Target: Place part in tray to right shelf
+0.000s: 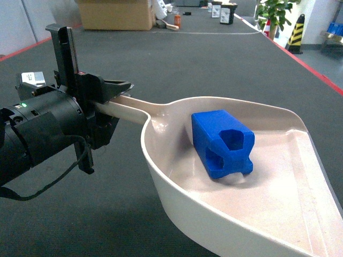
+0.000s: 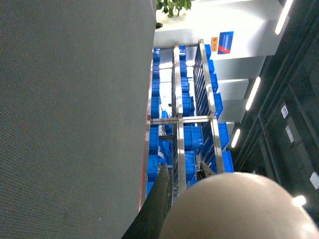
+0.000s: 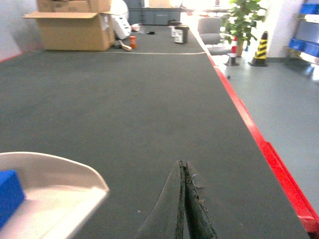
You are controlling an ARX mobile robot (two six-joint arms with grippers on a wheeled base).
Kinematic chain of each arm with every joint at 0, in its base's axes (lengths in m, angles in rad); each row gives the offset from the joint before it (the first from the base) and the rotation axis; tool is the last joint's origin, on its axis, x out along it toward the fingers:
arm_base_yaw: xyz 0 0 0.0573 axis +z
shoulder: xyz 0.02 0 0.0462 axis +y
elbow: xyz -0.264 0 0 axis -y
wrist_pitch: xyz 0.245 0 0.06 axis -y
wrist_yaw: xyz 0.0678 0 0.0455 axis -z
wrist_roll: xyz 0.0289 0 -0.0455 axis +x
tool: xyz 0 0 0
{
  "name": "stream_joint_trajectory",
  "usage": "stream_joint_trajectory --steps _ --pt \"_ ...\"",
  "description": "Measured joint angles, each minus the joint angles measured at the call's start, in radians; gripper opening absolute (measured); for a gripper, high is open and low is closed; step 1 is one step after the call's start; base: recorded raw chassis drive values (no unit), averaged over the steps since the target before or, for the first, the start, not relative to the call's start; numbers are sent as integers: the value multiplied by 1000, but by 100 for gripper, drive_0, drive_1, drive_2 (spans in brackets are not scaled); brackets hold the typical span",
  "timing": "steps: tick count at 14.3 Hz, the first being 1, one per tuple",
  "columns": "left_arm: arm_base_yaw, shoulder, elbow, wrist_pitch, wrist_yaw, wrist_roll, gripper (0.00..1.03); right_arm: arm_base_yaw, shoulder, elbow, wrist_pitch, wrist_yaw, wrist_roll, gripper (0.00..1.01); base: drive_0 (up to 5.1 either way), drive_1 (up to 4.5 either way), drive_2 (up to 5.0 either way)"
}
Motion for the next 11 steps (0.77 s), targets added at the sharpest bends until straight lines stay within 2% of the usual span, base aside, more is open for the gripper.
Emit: stream_joint_trajectory --steps 1,2,4,8,9,11 --pt "0 0 0 0 0 0 13 -42 -34 -42 0 -10 -2 2 0 0 0" --pt "0 0 0 0 -2 0 13 -43 -68 -75 -6 -15 -4 3 0 0 0" --pt "0 0 0 0 0 0 13 -38 -77 -81 -3 -18 -4 30 0 0 0" --pt "5 0 0 0 0 0 13 -38 -77 -81 -3 -20 -4 94 0 0 0" --pt "5 0 0 0 -1 0 13 -38 -76 -81 -4 -20 -4 99 0 0 0" --pt "1 0 0 3 0 0 13 -38 -77 -81 -4 -20 -4 98 0 0 0"
